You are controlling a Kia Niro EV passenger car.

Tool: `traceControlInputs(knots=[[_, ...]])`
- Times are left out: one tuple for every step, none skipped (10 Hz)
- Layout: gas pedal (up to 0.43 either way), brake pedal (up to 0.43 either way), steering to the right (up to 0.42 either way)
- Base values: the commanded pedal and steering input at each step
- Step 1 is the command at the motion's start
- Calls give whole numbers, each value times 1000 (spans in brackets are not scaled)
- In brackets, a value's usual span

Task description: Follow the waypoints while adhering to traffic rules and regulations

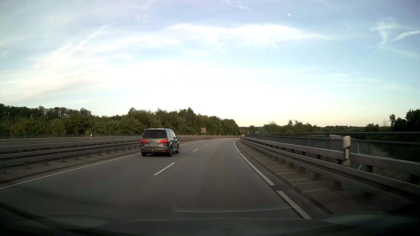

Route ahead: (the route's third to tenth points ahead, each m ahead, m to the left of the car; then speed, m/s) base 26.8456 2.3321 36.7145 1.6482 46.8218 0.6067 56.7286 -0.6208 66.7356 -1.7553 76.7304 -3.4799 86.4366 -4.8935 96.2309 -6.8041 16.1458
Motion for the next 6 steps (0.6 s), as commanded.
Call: traceControlInputs(knots=[[0,0,10],[28,0,11],[67,0,11],[79,0,12],[79,0,12],[79,0,12]])
